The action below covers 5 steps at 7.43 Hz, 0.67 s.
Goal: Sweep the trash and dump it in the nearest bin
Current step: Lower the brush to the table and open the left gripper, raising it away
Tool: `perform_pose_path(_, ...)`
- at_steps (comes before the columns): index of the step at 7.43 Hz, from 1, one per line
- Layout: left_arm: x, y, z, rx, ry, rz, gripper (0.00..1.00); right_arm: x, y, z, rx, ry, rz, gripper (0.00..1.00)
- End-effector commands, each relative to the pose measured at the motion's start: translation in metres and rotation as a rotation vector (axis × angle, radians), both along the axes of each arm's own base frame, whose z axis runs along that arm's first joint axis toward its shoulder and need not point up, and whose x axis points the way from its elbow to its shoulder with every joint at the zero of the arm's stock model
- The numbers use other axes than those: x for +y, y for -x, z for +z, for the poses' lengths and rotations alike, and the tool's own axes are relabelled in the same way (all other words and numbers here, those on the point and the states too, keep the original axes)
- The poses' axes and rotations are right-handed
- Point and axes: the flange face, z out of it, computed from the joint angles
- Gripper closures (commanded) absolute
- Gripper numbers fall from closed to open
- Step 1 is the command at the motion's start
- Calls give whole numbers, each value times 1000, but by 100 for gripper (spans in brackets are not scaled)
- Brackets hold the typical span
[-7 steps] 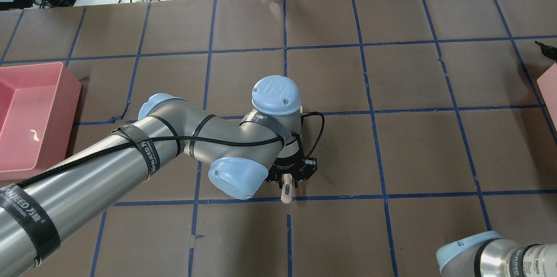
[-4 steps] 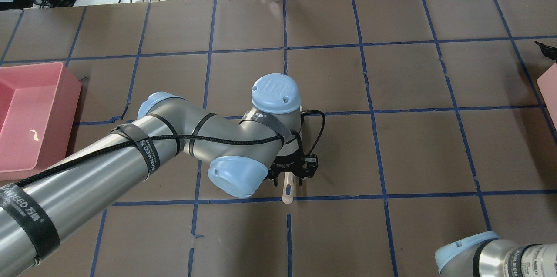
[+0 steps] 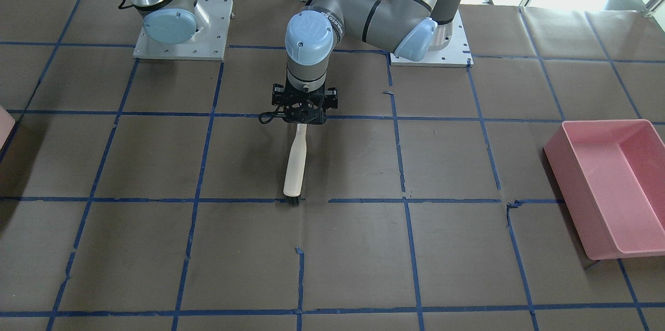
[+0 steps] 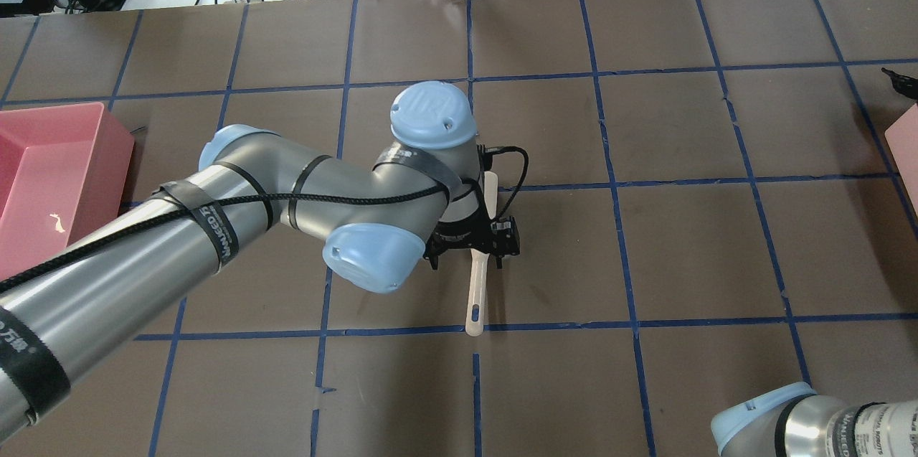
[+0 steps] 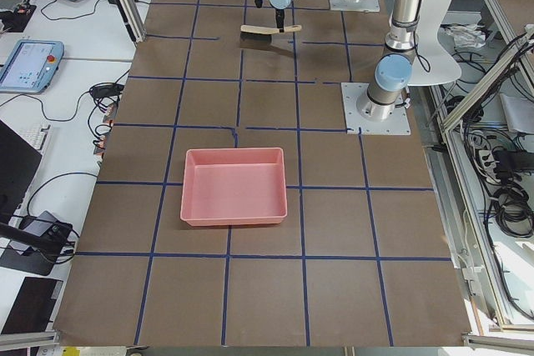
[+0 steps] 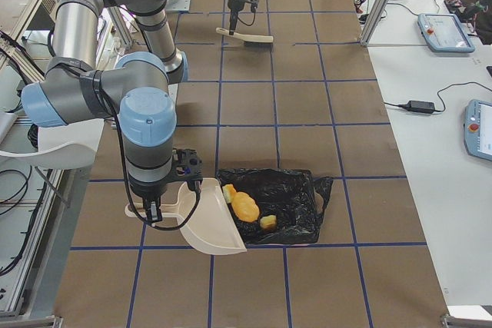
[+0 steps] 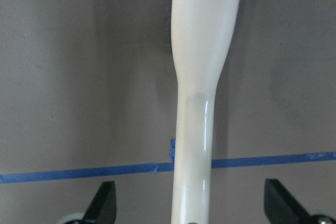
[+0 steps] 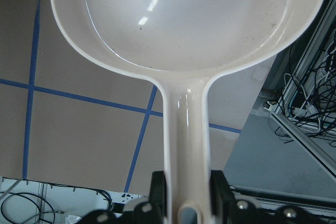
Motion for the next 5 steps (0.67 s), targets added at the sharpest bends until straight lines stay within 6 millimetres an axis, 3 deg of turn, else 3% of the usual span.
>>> perform_pose_path(1,-55,-45,67,33,47,-30,0,-6,8,1,18,-16,12,90)
perform_pose_path(3,-96,-132,142,42,38,-74,0,-33,-12,15,22,38,49,91)
perform_pose_path(4,-108,-164,172,51,54,-104,0,-42,-23,15,-2,105,46,91)
perform_pose_path(5,-114,-183,198,48,59,-78,0,-45,-36,-1,-112,145,-22,90)
